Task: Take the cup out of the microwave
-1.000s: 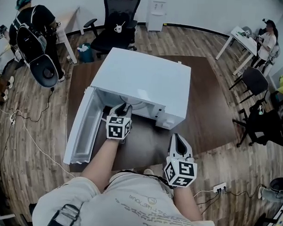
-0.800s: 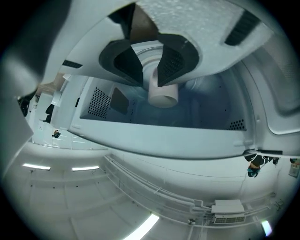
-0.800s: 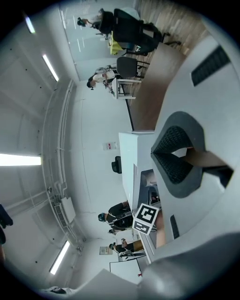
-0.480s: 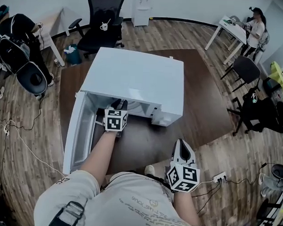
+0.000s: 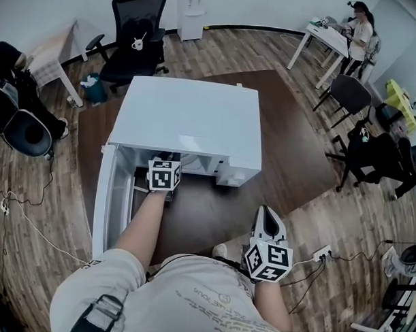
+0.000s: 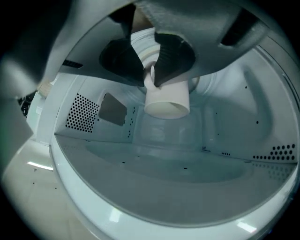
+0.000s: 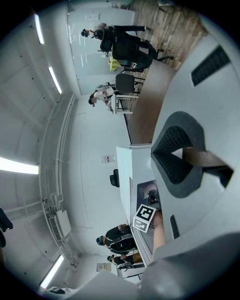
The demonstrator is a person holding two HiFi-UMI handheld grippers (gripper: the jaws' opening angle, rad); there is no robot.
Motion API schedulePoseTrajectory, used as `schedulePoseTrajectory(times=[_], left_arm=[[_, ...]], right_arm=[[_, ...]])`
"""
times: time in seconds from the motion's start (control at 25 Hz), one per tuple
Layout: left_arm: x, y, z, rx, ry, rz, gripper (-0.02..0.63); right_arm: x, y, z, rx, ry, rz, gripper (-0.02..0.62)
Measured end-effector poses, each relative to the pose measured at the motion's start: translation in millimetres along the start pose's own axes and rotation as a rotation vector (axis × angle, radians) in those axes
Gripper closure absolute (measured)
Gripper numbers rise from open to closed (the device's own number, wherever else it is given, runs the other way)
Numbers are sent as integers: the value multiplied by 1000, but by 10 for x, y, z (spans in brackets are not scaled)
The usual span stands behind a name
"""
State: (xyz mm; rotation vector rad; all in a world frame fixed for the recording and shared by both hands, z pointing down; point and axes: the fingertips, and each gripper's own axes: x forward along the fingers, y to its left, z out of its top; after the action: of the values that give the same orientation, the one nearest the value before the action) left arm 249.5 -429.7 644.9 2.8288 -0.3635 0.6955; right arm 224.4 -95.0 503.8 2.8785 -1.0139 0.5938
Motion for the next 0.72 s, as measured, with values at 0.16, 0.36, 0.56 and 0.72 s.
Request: schedulePoseTrajectory(times=[0.16, 0.36, 0.56, 0.72], left_arm=[[42, -26, 18, 2, -7, -13, 527], [25, -67, 13, 9, -13, -19, 546], [-68, -145, -40, 31, -21, -41, 548], [-161, -234, -54, 40, -40, -63, 549]], right_arm=[[7, -29, -14, -8, 5, -13, 578], [29, -22, -35, -18, 16, -6, 579], [65, -9, -61, -25, 25, 14, 580], [122, -6, -55, -39, 29, 41, 579]])
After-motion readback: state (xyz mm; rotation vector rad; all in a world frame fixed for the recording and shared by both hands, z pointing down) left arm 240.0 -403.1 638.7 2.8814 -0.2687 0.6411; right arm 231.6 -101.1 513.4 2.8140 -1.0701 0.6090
